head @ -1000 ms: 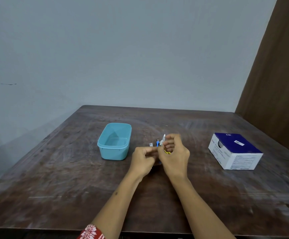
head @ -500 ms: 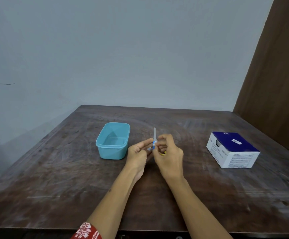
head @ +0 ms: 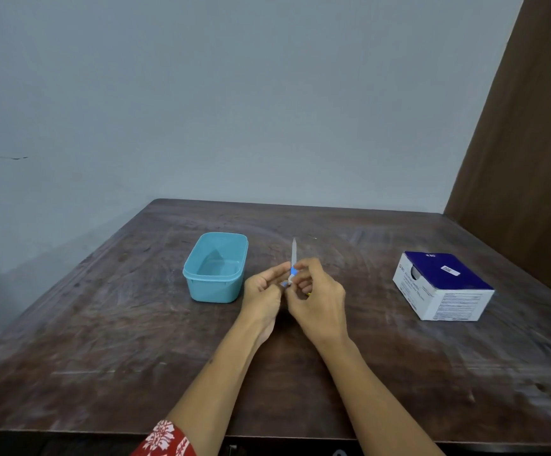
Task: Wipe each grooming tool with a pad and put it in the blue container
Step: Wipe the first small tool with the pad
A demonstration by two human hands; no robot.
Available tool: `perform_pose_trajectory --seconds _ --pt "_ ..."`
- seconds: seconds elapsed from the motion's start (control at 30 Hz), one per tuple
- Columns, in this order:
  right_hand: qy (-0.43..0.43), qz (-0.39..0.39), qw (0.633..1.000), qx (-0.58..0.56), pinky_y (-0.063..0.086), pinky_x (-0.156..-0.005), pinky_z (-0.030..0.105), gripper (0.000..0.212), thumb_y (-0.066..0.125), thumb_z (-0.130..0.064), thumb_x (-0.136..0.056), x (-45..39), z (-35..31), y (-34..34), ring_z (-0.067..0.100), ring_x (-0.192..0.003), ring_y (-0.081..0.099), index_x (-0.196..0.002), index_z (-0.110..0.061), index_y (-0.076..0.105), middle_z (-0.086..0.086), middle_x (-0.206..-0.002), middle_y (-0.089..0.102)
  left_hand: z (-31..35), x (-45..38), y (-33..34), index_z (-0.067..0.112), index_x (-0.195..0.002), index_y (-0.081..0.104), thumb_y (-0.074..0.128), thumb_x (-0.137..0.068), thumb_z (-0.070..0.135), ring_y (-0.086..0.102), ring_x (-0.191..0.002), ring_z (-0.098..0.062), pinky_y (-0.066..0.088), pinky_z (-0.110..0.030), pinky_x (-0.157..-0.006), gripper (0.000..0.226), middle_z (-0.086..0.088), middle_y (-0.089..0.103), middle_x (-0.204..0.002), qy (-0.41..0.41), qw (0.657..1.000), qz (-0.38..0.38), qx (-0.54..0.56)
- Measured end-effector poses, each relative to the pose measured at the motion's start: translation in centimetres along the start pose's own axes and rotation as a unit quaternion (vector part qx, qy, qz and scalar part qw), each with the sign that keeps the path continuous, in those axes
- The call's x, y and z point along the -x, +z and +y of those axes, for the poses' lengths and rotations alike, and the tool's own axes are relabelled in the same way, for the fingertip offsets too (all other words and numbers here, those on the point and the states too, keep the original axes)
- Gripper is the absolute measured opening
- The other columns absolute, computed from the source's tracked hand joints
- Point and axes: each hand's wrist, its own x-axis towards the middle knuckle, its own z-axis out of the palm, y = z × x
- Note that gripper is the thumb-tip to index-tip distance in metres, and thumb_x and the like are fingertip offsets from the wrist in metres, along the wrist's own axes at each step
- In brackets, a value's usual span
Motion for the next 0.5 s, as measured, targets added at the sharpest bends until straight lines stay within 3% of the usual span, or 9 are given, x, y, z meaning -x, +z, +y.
perform_pose_trajectory --seconds 0.07,0.2,0.37,0.5 --pt "0.0 -0.011 1.0 0.001 0.055 -0.066 0.028 0.03 0.069 -0.004 -0.071 0.05 -0.04 0.08 0.007 -0.068 0.06 -0.096 -0.017 0.059 -0.007 -0.075 0.063 0.12 0.04 -0.05 0.001 -0.114 0.061 0.044 -0.087 -0.014 0.064 -0.094 -0.025 0.053 -0.032 -0.081 0.035 -0.017 0.067 -0.105 -0.001 1.0 0.007 -0.002" --pt "0.025 0.018 1.0 -0.004 0.057 -0.069 0.034 0.028 0.065 -0.003 -0.08 -0.22 0.17 0.0 0.013 -0.074 0.064 -0.104 -0.014 0.058 -0.001 -0.083 0.068 0.24 0.35 0.22 0.002 -0.112 0.061 0.042 -0.091 -0.01 0.066 -0.089 -0.018 0.056 -0.022 -0.072 0.031 -0.014 0.068 -0.102 0.0 1.0 -0.013 0.007" --pt "0.013 -0.007 1.0 0.005 0.055 -0.067 0.031 0.03 0.068 -0.005 -0.072 -0.01 -0.23 -0.05 0.01 -0.069 0.061 -0.099 -0.015 0.058 -0.006 -0.075 0.064 0.05 0.04 0.03 0.0 -0.112 0.061 0.044 -0.09 -0.011 0.065 -0.091 -0.022 0.052 -0.032 -0.085 0.031 -0.018 0.067 -0.104 0.006 1.0 0.007 0.002" --pt "0.035 0.023 0.999 -0.009 0.056 -0.072 0.032 0.027 0.065 -0.004 -0.081 -0.26 0.24 0.04 0.013 -0.078 0.064 -0.106 -0.014 0.058 -0.001 -0.087 0.068 0.13 0.41 0.27 0.0 -0.114 0.06 0.04 -0.091 -0.011 0.067 -0.087 -0.016 0.055 -0.022 -0.075 0.032 -0.013 0.068 -0.101 0.004 1.0 -0.016 0.006"
